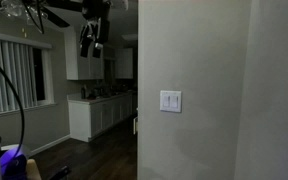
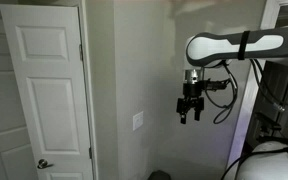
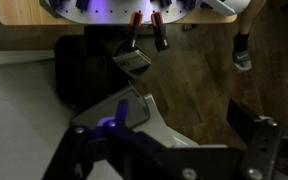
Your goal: Turn on the light switch on the right.
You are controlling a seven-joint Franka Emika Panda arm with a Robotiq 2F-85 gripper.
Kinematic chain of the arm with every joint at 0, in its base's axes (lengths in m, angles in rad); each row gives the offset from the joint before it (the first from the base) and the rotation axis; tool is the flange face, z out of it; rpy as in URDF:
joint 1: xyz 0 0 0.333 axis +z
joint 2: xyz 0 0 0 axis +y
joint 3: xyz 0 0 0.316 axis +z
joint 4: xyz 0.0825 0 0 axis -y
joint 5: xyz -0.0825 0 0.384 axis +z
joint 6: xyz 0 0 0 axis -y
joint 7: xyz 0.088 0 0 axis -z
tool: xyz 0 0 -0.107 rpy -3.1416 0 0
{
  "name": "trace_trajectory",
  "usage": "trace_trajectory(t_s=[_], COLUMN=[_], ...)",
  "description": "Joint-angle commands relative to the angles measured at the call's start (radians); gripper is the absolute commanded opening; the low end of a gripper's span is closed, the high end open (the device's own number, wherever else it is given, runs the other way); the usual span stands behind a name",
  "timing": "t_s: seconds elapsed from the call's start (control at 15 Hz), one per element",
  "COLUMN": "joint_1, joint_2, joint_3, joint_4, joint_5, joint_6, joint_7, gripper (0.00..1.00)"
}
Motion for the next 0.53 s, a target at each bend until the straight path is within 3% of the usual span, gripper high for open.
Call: trace_trajectory(t_s=[0.0, 0.47], joint_1=[-0.013, -0.013], joint_2=[0.001, 0.003], joint_3=[0.009, 0.008], joint_4=[0.002, -0.002], joint_5=[0.005, 0.001], joint_6=[-0.003, -0.001], joint_7=[-0.008, -0.013], gripper=[1.00, 1.00])
